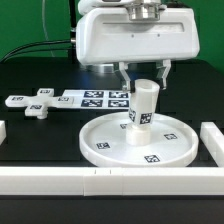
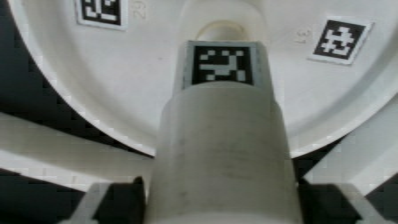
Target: Assemble round table
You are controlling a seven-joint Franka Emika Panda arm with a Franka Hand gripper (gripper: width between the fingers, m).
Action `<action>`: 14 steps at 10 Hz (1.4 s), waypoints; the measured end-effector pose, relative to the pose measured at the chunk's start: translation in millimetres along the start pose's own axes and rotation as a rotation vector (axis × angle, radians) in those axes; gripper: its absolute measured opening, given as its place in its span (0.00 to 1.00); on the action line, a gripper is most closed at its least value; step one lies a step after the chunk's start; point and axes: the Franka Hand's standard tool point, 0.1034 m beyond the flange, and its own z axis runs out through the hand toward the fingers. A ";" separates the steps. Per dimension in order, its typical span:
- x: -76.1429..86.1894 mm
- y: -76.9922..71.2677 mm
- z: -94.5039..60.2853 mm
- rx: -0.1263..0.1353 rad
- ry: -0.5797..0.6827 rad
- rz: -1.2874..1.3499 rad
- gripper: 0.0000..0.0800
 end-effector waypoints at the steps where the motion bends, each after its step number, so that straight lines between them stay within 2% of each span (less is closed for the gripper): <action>1: -4.9 7.9 -0.3 -0.024 0.019 0.007 0.51; 3: -17.6 26.8 0.1 -0.058 0.043 0.028 0.51; 5: -17.3 25.8 0.3 -0.054 0.044 0.031 0.51; 6: -16.4 22.6 0.9 -0.040 0.031 0.038 0.64; 7: -10.0 18.3 -0.6 -0.011 0.004 0.038 0.76; 8: -4.0 20.7 -3.2 0.005 -0.012 0.040 0.80; 11: 14.9 23.7 -16.4 0.034 -0.033 0.031 0.81; 14: 19.3 27.4 -22.8 0.031 -0.029 0.028 0.81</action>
Offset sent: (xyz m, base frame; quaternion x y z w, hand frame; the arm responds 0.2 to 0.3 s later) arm 0.0000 0.0000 0.0000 0.0000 0.0000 0.0000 1.0000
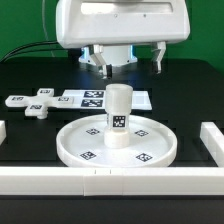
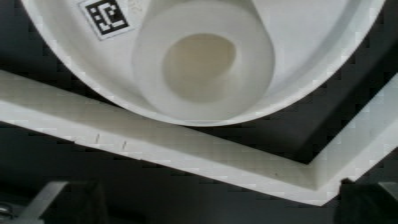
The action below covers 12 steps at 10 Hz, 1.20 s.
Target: Assemble round table
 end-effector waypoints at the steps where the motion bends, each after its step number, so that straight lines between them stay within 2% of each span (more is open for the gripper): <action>1: -0.5 -0.2 0.6 0.001 -0.001 0.000 0.81; 4: -0.4 4.0 4.8 -0.002 -0.007 -0.037 0.81; 5: 0.4 11.5 6.3 -0.018 0.008 -0.068 0.81; 6: -1.3 14.8 7.5 -0.022 0.010 -0.067 0.81; 8: 0.5 -7.2 8.1 0.059 -0.113 -0.023 0.81; 10: 4.0 -14.1 7.3 0.088 -0.190 -0.032 0.81; 12: 6.4 -12.9 8.8 0.107 -0.263 -0.088 0.81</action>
Offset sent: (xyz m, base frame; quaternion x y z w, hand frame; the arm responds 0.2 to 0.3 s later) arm 0.0198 -0.0277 -0.0117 -0.0541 -0.0499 -0.1037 0.9919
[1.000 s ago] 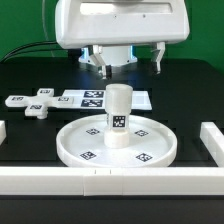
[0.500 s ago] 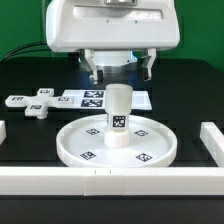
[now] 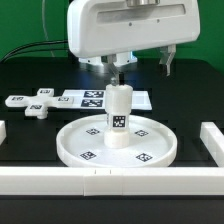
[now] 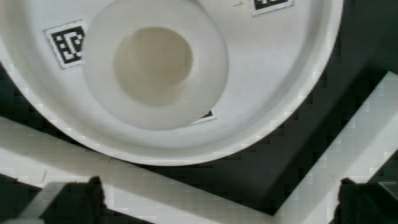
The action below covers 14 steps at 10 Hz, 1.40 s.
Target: Assemble round table
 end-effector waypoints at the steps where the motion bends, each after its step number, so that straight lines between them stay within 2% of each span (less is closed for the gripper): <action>1: 5.1 6.9 -3.5 0.001 -0.025 -0.037 0.81; 2: 12.0 20.8 -6.1 -0.037 0.036 -0.098 0.81; 5: 10.0 21.6 -4.3 -0.038 0.038 -0.108 0.81; 6: 11.0 26.1 -3.7 -0.055 0.048 -0.159 0.81; 7: 11.1 35.3 -1.5 -0.092 0.073 -0.218 0.81; 9: -10.3 41.4 10.2 -0.083 0.049 -0.208 0.81; 10: -15.2 43.2 13.3 -0.079 0.043 -0.203 0.81; 14: -14.6 42.0 13.4 -0.079 0.043 -0.205 0.81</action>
Offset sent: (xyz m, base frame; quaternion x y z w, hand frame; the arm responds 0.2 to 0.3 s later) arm 0.0000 0.0000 0.0000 0.0000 0.0000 0.0000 1.0000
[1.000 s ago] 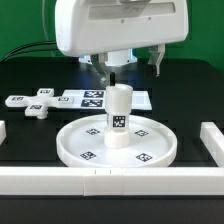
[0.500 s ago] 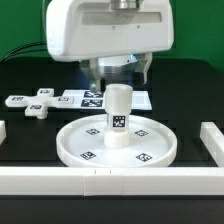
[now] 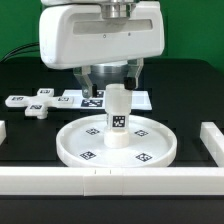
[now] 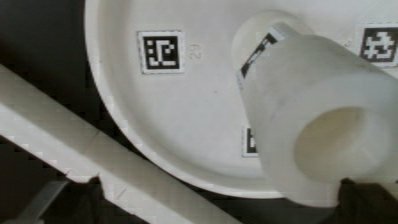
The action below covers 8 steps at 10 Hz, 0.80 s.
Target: Assemble round table
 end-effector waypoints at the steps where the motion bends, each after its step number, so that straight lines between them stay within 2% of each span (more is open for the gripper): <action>1: 0.0 -0.8 -0.8 0.004 -0.005 0.003 0.81; 2: 0.3 -2.0 -3.3 0.009 -0.012 0.003 0.81; 5: -14.4 -6.9 -1.6 0.014 -0.022 0.002 0.81; 7: -14.1 -14.7 -1.2 0.032 -0.044 0.023 0.81; 8: -12.7 -22.5 -1.3 0.061 -0.093 0.037 0.81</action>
Offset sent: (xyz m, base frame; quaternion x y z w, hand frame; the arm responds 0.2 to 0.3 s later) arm -0.0186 -0.0073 -0.0018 0.0020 0.0065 -0.0098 0.9999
